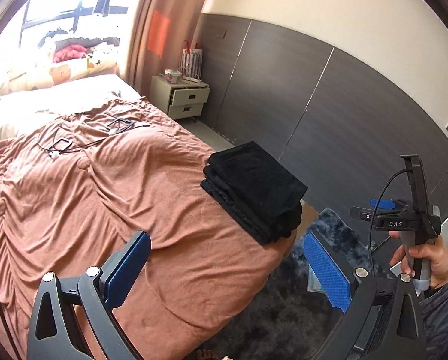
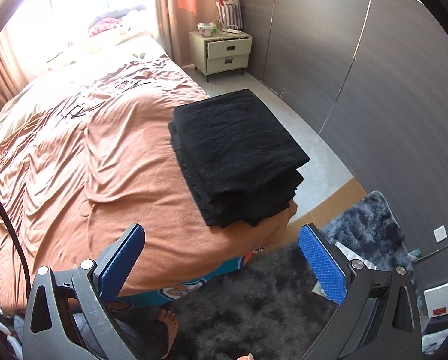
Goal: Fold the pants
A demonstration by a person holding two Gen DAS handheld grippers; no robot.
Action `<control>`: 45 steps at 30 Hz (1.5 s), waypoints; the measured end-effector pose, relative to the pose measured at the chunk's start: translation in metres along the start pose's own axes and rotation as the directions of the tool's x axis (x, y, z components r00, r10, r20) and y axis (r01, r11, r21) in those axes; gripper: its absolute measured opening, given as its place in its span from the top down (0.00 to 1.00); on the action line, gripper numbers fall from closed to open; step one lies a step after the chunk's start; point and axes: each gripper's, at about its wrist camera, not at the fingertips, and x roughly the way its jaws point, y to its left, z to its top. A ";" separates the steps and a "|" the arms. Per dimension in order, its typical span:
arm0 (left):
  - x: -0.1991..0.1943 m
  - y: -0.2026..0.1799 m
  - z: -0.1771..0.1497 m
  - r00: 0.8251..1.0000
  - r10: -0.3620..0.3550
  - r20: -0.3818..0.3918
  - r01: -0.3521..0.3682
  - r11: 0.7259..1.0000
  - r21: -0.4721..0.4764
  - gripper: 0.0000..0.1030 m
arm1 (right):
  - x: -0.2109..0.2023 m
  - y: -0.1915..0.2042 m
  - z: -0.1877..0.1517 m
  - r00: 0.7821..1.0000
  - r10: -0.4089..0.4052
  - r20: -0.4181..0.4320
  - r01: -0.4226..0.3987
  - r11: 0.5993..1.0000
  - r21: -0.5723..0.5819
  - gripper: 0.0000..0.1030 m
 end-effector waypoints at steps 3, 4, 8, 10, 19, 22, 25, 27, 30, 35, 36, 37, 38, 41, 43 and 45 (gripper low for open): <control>-0.029 0.006 -0.010 0.999 -0.004 0.034 0.004 1.000 0.006 0.00 | -0.018 0.010 -0.012 1.000 0.029 0.005 -0.029 1.000 0.007 0.00; -0.039 0.007 -0.014 0.999 0.001 0.045 -0.002 1.000 0.010 0.00 | -0.024 0.013 -0.015 1.000 0.024 0.014 -0.024 1.000 0.001 0.00; -0.079 0.014 -0.027 0.994 0.023 0.105 -0.025 1.000 0.013 0.00 | -0.050 0.030 -0.033 0.998 0.041 0.055 -0.041 0.999 -0.011 0.00; -0.096 0.018 -0.034 0.991 0.031 0.127 -0.033 0.999 0.008 0.00 | -0.065 0.039 -0.044 0.996 0.043 0.073 -0.042 0.999 -0.015 0.00; -0.164 0.027 -0.076 0.979 0.083 0.186 -0.087 0.996 0.012 0.00 | -0.123 0.075 -0.096 0.981 0.081 0.177 -0.069 0.995 -0.077 0.00; -0.188 0.031 -0.092 0.973 0.100 0.209 -0.103 0.995 0.005 0.00 | -0.136 0.083 -0.112 0.972 0.104 0.209 -0.087 0.992 -0.090 0.00; -0.209 0.035 -0.108 0.965 0.124 0.232 -0.128 0.992 0.000 0.00 | -0.148 0.091 -0.128 0.963 0.122 0.242 -0.098 0.989 -0.106 0.00; -0.224 0.038 -0.119 0.960 0.138 0.245 -0.141 0.990 -0.008 0.00 | -0.155 0.098 -0.139 0.956 0.135 0.260 -0.106 0.987 -0.122 0.00; -0.245 0.044 -0.136 0.951 0.158 0.264 -0.156 0.987 -0.030 0.00 | -0.162 0.107 -0.156 0.946 0.156 0.285 -0.122 0.984 -0.133 0.00; -0.277 0.056 -0.164 0.933 0.202 0.299 -0.194 0.979 -0.054 0.00 | -0.168 0.118 -0.180 0.933 0.190 0.306 -0.149 0.977 -0.152 0.00; -0.284 0.058 -0.171 0.921 0.231 0.314 -0.225 0.973 -0.058 0.00 | -0.170 0.121 -0.185 0.930 0.193 0.312 -0.149 0.976 -0.159 0.00; -0.290 0.061 -0.176 0.914 0.249 0.321 -0.242 0.968 -0.062 0.00 | -0.169 0.122 -0.186 0.929 0.197 0.314 -0.152 0.975 -0.163 0.00; -0.295 0.065 -0.181 0.910 0.257 0.324 -0.248 0.966 -0.071 0.00 | -0.170 0.124 -0.190 0.927 0.202 0.315 -0.154 0.973 -0.169 0.00; -0.313 0.073 -0.198 0.890 0.301 0.343 -0.286 0.953 -0.096 0.00 | -0.170 0.127 -0.198 0.924 0.211 0.320 -0.160 0.971 -0.180 0.00; -0.322 0.077 -0.209 0.881 0.318 0.351 -0.302 0.948 -0.101 0.00 | -0.171 0.129 -0.206 0.918 0.224 0.326 -0.173 0.969 -0.178 0.00; -0.326 0.079 -0.218 0.875 0.334 0.350 -0.318 0.942 -0.103 0.00 | -0.172 0.130 -0.214 0.913 0.237 0.332 -0.189 0.967 -0.171 0.00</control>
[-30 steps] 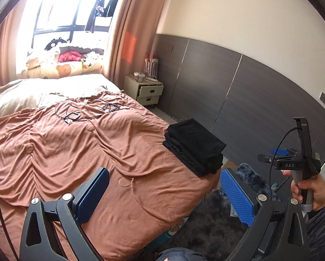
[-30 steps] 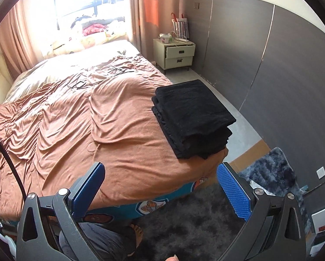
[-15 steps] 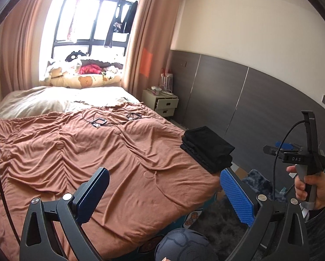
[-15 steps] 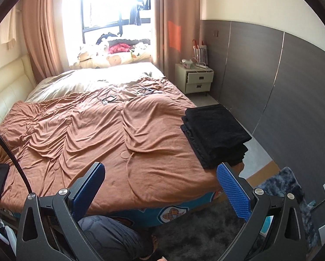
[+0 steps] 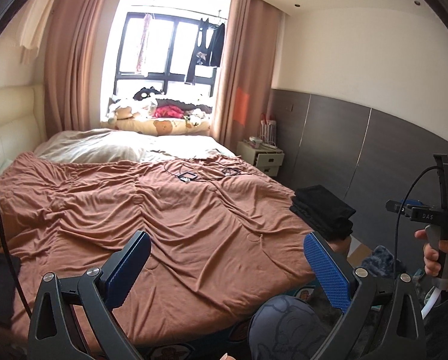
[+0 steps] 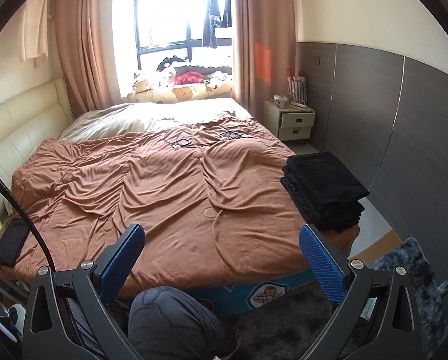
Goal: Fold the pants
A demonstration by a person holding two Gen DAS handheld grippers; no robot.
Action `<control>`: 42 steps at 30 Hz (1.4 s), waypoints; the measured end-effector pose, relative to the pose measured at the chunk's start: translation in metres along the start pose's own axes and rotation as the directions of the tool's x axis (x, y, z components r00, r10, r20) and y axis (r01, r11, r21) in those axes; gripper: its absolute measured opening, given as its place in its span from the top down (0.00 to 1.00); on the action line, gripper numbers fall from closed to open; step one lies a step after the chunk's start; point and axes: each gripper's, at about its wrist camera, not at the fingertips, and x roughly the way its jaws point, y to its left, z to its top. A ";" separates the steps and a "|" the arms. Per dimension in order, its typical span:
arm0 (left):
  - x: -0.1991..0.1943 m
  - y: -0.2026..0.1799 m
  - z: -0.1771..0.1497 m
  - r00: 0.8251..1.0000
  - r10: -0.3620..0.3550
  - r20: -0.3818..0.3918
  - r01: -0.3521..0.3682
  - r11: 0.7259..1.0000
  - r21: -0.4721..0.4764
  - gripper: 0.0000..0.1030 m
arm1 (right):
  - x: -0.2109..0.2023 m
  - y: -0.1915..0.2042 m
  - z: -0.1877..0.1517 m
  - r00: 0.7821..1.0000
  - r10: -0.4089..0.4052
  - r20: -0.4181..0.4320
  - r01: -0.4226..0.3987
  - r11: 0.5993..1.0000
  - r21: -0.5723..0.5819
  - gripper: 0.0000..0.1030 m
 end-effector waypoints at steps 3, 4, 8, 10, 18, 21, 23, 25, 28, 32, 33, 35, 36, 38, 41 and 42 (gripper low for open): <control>-0.010 0.005 -0.011 1.000 0.010 0.001 -0.010 1.000 -0.006 0.00 | -0.002 0.004 -0.012 1.000 0.008 0.010 -0.008 1.000 0.009 0.00; -0.012 0.007 -0.015 1.000 0.019 0.003 -0.019 1.000 -0.007 0.00 | -0.002 0.006 -0.017 1.000 0.012 0.013 -0.012 1.000 0.009 0.00; -0.021 0.009 -0.033 0.999 0.039 0.000 -0.039 0.999 -0.004 0.00 | -0.001 0.017 -0.036 0.999 -0.016 0.031 0.016 1.000 0.000 0.00; -0.026 0.009 -0.042 0.999 0.051 0.002 -0.051 0.999 -0.002 0.00 | 0.000 0.024 -0.045 0.999 -0.026 0.034 0.026 1.000 -0.009 0.00; -0.036 0.020 -0.078 0.995 0.097 0.007 -0.097 0.995 -0.037 0.00 | 0.006 0.052 -0.082 0.999 -0.018 0.043 0.018 1.000 -0.003 0.00; -0.038 0.023 -0.091 0.993 0.120 0.005 -0.120 0.992 -0.045 0.00 | 0.011 0.060 -0.091 0.999 -0.025 0.049 0.026 0.999 -0.023 0.00; -0.038 0.024 -0.100 0.991 0.136 0.001 -0.136 0.990 -0.042 0.00 | 0.014 0.064 -0.097 0.999 -0.017 0.044 0.018 0.999 -0.031 0.00; -0.038 0.024 -0.107 0.989 0.149 0.003 -0.149 0.988 -0.042 0.00 | 0.017 0.068 -0.103 0.999 -0.012 0.043 0.013 0.999 -0.035 0.00; -0.037 0.028 -0.119 0.989 0.149 0.000 -0.149 0.986 -0.069 0.00 | 0.023 0.072 -0.111 0.999 -0.009 0.039 0.010 0.999 -0.035 0.00; -0.032 0.029 -0.132 0.984 0.178 -0.013 -0.179 0.981 -0.071 0.00 | 0.025 0.076 -0.125 1.000 -0.005 0.028 0.006 1.000 -0.029 0.00; -0.030 0.030 -0.134 0.984 0.180 -0.018 -0.180 0.981 -0.067 0.00 | 0.027 0.077 -0.127 1.000 -0.003 0.023 0.004 1.000 -0.030 0.00; -0.027 0.029 -0.139 0.984 0.176 -0.021 -0.177 0.983 -0.056 0.00 | 0.029 0.079 -0.132 1.000 -0.008 0.015 0.009 1.000 -0.025 0.00; -0.026 0.029 -0.140 0.984 0.176 -0.023 -0.177 0.983 -0.054 0.00 | 0.030 0.079 -0.134 1.000 -0.010 0.012 0.010 1.000 -0.023 0.00; -0.023 0.029 -0.144 0.984 0.174 -0.032 -0.175 0.983 -0.054 0.00 | 0.033 0.080 -0.136 1.000 -0.015 0.002 0.015 1.000 -0.021 0.00; -0.018 0.029 -0.149 0.985 0.167 -0.047 -0.169 0.983 -0.064 0.00 | 0.035 0.084 -0.139 1.000 -0.030 -0.004 0.030 0.999 -0.028 0.00; -0.016 0.029 -0.150 0.984 0.169 -0.051 -0.172 0.983 -0.066 0.00 | 0.036 0.085 -0.140 1.000 -0.031 -0.007 0.030 0.999 -0.034 0.00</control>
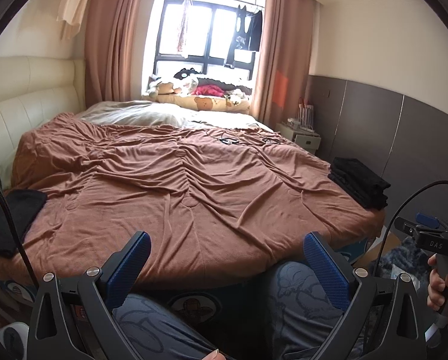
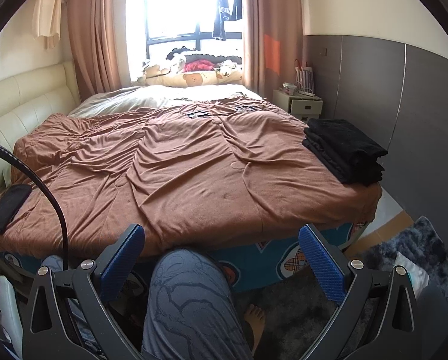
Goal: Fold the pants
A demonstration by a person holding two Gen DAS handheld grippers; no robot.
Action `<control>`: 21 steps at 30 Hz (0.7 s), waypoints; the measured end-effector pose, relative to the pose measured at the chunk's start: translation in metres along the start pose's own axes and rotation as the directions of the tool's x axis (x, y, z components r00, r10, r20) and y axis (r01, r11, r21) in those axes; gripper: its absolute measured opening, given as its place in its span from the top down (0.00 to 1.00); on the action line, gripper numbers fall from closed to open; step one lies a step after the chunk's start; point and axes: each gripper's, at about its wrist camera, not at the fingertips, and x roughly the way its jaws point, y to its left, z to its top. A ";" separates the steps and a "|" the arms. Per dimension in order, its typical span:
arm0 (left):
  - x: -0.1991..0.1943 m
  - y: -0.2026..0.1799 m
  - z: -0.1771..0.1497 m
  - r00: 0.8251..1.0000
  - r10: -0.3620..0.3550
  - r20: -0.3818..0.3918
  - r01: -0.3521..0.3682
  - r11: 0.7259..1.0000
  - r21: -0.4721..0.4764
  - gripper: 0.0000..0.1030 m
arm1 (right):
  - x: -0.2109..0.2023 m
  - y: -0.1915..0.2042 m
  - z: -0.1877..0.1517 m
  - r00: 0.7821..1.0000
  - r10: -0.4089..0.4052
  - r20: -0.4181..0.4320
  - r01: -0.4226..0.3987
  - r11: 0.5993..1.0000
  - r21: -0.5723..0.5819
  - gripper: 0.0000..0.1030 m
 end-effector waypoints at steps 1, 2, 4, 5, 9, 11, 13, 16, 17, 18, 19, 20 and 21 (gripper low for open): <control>0.001 -0.001 -0.001 1.000 0.002 -0.002 -0.002 1.000 0.001 0.00 | 0.000 0.001 -0.002 1.000 -0.003 0.000 0.003 1.000 -0.004 0.00; 0.001 -0.002 -0.002 1.000 0.003 -0.003 -0.003 1.000 0.004 0.00 | 0.000 0.002 -0.003 1.000 -0.010 0.004 0.010 1.000 -0.007 0.00; 0.001 -0.003 -0.003 1.000 0.000 -0.005 0.000 1.000 0.010 0.00 | 0.000 0.002 -0.005 1.000 -0.013 0.008 0.013 1.000 -0.006 0.00; 0.001 -0.004 -0.004 1.000 0.002 -0.006 -0.002 1.000 0.010 0.00 | 0.001 0.003 -0.006 1.000 -0.016 0.005 0.016 1.000 -0.003 0.00; 0.001 -0.003 -0.004 1.000 0.010 -0.001 -0.010 1.000 0.009 0.00 | 0.003 0.001 -0.008 1.000 -0.015 -0.005 0.015 1.000 0.019 0.00; 0.001 -0.004 -0.005 1.000 0.015 -0.002 -0.015 1.000 0.012 0.00 | 0.003 0.001 -0.009 1.000 -0.026 0.001 0.026 0.999 0.024 0.00; 0.001 -0.004 -0.007 1.000 0.015 -0.003 -0.015 1.000 0.010 0.00 | 0.001 0.002 -0.009 1.000 -0.030 0.009 0.030 0.999 0.029 0.00; 0.000 -0.005 -0.007 1.000 0.017 -0.003 -0.017 1.000 0.009 0.00 | -0.002 0.004 -0.009 0.999 -0.026 0.019 0.026 0.999 0.028 0.00; 0.000 -0.005 -0.008 1.000 0.020 -0.003 -0.019 1.000 0.011 0.00 | -0.003 0.005 -0.010 0.999 -0.029 0.023 0.029 0.999 0.028 0.00; 0.000 -0.005 -0.008 1.000 0.020 -0.002 -0.020 1.000 0.013 0.00 | -0.004 0.006 -0.010 0.999 -0.031 0.027 0.030 0.999 0.027 0.00; -0.001 -0.005 -0.008 1.000 0.020 -0.001 -0.020 1.000 0.014 0.00 | -0.004 0.005 -0.011 0.999 -0.032 0.029 0.031 0.999 0.028 0.00; -0.002 -0.006 -0.008 1.000 0.019 0.000 -0.019 1.000 0.013 0.00 | -0.005 0.006 -0.011 0.999 -0.033 0.032 0.032 0.999 0.029 0.00; -0.002 -0.006 -0.009 1.000 0.019 0.001 -0.019 1.000 0.013 0.00 | -0.005 0.005 -0.011 0.999 -0.034 0.035 0.033 0.999 0.031 0.00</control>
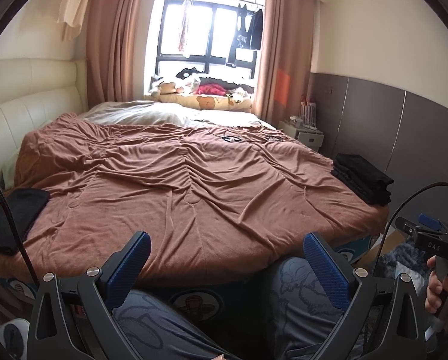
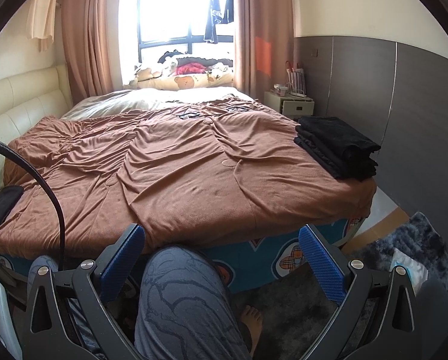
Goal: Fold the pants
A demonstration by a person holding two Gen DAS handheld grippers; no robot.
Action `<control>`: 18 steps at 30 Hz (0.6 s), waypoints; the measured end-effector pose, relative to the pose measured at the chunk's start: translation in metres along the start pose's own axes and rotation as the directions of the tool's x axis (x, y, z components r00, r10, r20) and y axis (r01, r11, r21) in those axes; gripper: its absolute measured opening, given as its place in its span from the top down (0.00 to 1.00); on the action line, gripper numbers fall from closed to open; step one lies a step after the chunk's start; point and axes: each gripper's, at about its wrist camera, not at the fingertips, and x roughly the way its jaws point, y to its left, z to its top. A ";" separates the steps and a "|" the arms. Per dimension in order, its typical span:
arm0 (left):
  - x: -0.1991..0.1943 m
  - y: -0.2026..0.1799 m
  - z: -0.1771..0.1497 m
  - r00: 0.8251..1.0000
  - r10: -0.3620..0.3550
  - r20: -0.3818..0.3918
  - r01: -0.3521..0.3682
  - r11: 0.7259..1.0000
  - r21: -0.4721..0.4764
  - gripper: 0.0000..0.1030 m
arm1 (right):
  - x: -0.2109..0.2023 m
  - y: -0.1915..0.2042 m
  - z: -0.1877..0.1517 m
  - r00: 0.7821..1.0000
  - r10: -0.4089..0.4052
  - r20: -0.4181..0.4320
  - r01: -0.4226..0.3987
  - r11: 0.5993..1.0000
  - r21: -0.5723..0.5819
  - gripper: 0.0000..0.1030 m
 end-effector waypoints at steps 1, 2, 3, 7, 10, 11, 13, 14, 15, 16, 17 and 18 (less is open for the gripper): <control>0.000 0.001 0.000 1.000 0.001 0.001 -0.001 1.000 0.000 0.00 | 0.000 -0.001 -0.001 1.000 -0.002 0.003 0.002 1.000 0.001 0.00; -0.001 0.001 0.000 1.000 0.002 0.003 -0.002 1.000 0.000 0.00 | -0.001 -0.003 -0.001 1.000 -0.004 0.005 0.004 1.000 0.003 0.00; -0.002 0.000 0.000 1.000 0.002 0.005 -0.002 1.000 0.001 0.00 | -0.001 -0.003 -0.002 1.000 -0.005 0.007 0.005 1.000 0.005 0.00; -0.004 0.000 -0.001 1.000 0.000 0.010 0.000 1.000 0.000 0.00 | -0.002 -0.008 -0.002 1.000 -0.009 0.015 0.009 1.000 0.006 0.00; -0.006 -0.001 -0.002 1.000 0.000 0.015 0.000 1.000 0.001 0.00 | -0.002 -0.009 -0.002 1.000 -0.010 0.017 0.010 1.000 0.005 0.00; -0.007 -0.001 -0.002 1.000 0.000 0.016 0.000 1.000 0.001 0.00 | -0.002 -0.010 -0.001 1.000 -0.011 0.018 0.011 1.000 0.007 0.00; -0.008 -0.001 -0.002 1.000 0.001 0.019 -0.001 1.000 0.001 0.00 | -0.005 -0.008 -0.002 1.000 -0.010 0.023 0.009 1.000 0.006 0.00; -0.008 -0.001 -0.002 1.000 0.002 0.021 -0.002 1.000 0.001 0.00 | -0.004 -0.010 -0.003 1.000 -0.008 0.023 0.008 1.000 0.004 0.00; -0.009 -0.001 -0.002 1.000 0.003 0.021 -0.003 1.000 0.001 0.00 | -0.004 -0.010 -0.003 1.000 -0.007 0.024 0.007 1.000 0.003 0.00; -0.009 -0.001 -0.002 1.000 0.002 0.022 -0.002 1.000 0.001 0.00 | -0.004 -0.011 -0.004 1.000 -0.007 0.024 0.007 1.000 0.001 0.00; -0.009 -0.001 -0.002 1.000 0.002 0.022 -0.002 1.000 0.002 0.00 | -0.004 -0.011 -0.004 1.000 -0.007 0.025 0.007 1.000 0.000 0.00; -0.009 -0.001 -0.002 1.000 0.003 0.021 -0.003 1.000 0.002 0.00 | -0.004 -0.012 -0.003 1.000 -0.005 0.025 0.005 1.000 -0.001 0.00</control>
